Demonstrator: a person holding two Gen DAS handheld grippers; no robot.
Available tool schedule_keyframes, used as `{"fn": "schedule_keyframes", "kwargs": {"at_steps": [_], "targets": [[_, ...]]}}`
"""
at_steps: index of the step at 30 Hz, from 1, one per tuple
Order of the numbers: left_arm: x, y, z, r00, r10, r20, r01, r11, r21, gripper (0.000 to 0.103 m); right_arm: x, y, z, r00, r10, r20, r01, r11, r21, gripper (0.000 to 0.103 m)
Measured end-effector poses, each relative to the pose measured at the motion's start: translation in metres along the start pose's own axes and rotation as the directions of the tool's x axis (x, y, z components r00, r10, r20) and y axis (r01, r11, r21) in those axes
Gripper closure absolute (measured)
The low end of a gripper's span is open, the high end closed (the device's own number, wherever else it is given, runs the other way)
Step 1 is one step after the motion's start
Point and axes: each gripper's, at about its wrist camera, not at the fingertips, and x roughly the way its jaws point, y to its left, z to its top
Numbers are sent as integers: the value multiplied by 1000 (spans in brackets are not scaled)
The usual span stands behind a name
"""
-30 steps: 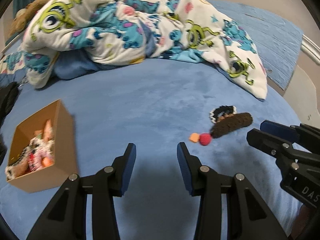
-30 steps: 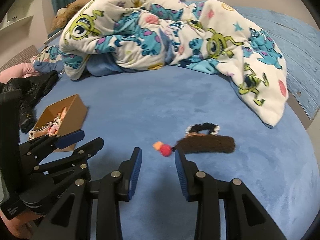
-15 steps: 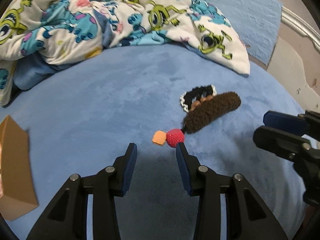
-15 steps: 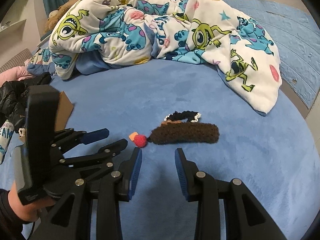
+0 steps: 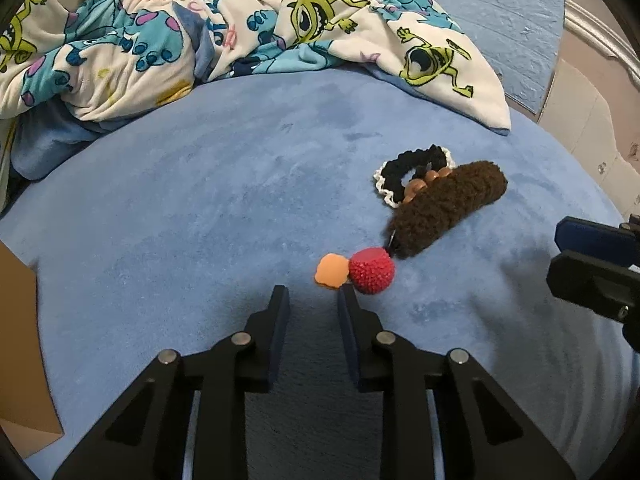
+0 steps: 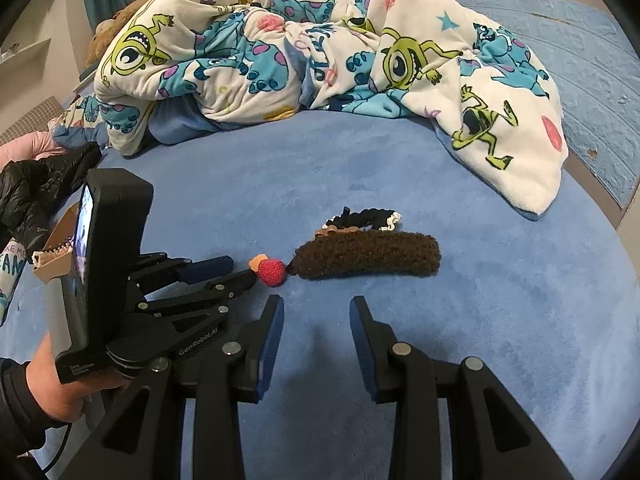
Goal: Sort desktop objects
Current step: 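Grasp the small orange cube with the left tool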
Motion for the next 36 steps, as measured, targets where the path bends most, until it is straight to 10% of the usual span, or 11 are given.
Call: {"fn": "schedule_keyframes", "kwargs": {"at_steps": [36], "targets": [[-3,17,-2,999,-19,37,20,999,-28,86,56,22,10,992,117,-40,-117,993,3,68]]}}
